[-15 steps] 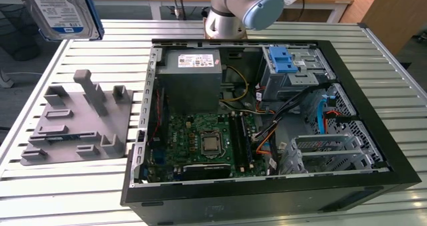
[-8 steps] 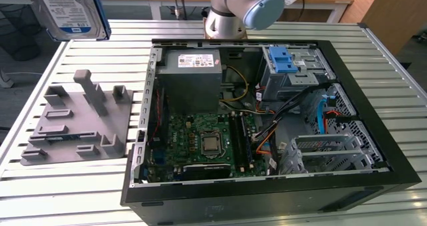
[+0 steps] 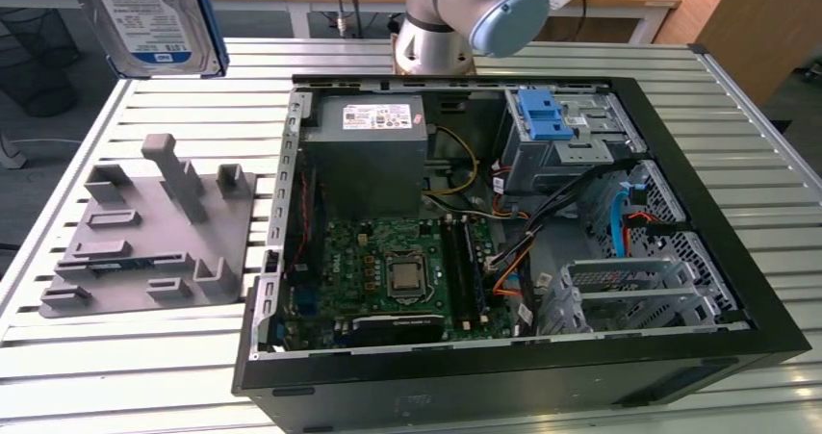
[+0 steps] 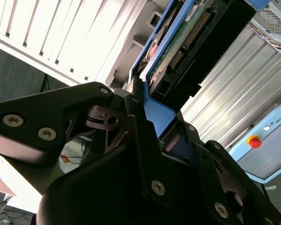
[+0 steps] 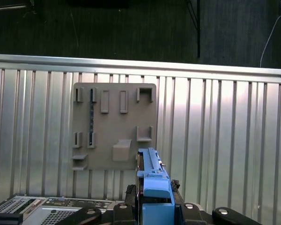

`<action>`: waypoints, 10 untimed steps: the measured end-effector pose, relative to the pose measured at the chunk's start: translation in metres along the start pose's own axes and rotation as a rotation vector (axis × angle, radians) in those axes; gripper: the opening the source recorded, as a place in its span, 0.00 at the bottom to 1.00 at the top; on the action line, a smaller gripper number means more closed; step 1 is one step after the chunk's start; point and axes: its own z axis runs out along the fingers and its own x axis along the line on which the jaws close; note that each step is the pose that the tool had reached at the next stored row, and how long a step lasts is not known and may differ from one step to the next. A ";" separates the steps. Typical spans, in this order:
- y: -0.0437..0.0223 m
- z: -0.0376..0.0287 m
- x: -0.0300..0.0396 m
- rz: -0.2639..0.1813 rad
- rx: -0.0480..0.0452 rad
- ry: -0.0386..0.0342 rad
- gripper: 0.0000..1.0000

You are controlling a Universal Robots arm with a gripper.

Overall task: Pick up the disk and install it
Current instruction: 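Pick up the disk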

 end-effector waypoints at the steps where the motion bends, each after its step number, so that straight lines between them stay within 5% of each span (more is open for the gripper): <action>1: -0.0022 0.0000 0.0001 0.000 0.0000 0.0000 0.36; 10: -0.0188 0.0000 0.0006 0.000 0.0001 0.0000 0.36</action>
